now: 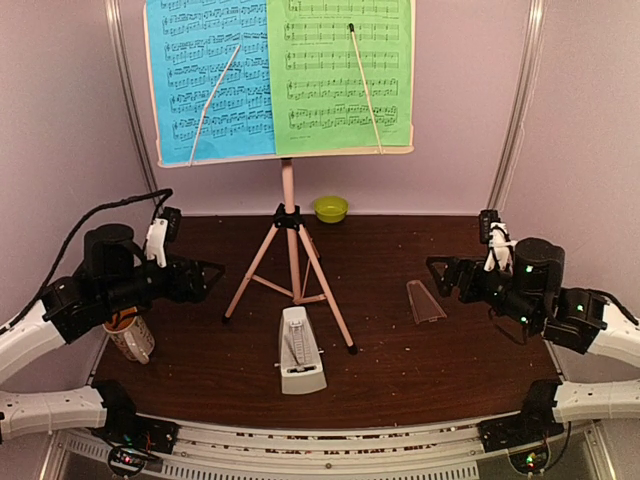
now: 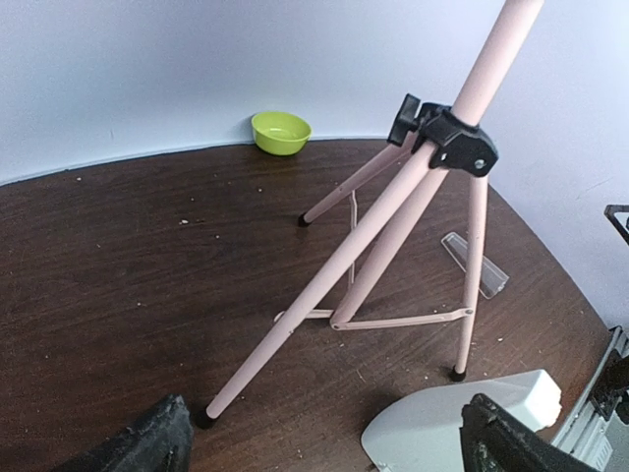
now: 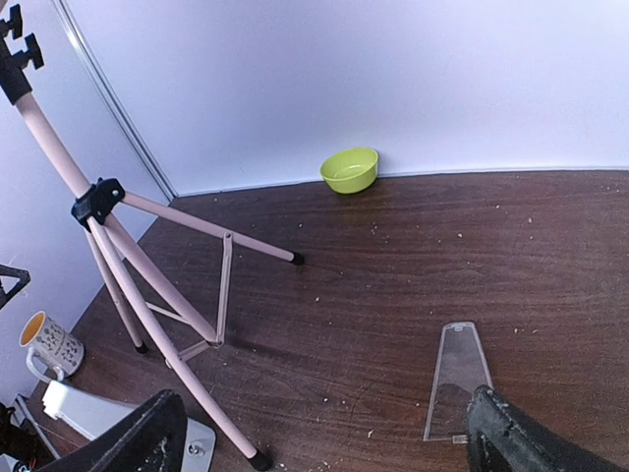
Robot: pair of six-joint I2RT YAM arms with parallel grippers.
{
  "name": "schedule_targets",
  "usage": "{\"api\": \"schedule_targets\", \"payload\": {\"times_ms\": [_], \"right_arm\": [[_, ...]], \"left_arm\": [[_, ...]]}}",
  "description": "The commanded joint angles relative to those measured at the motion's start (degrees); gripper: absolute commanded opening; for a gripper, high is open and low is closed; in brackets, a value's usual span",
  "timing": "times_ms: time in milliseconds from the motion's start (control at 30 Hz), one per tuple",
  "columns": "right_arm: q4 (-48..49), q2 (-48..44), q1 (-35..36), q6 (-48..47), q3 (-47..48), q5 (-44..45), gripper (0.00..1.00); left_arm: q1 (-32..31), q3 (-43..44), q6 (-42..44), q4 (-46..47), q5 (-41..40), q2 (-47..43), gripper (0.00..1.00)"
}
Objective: Set up the instrument practice props
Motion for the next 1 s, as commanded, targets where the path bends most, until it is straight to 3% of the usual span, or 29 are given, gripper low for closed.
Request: {"api": "schedule_targets", "payload": {"times_ms": [0,200,467,967], "right_arm": [[-2.5,-2.5,-2.6,-3.2,2.2,-7.4,1.0],[-4.9,-3.4,-3.1,-0.7,0.7,-9.3,1.0],[-4.7,-9.1,-3.2,4.6,-8.5,-7.0,1.0],[-4.9,-13.6,-3.2,7.5,-14.5,-5.6,1.0]], "left_arm": [[0.3,4.8,0.7,-7.5,1.2,0.5,0.98],[0.3,3.0,-2.6,-10.0,-0.9,-3.4,0.98],[0.3,-3.3,-8.9,-11.0,-5.2,-9.7,0.98],[0.3,-6.9,-15.2,-9.0,-10.2,-6.9,0.98]]}}
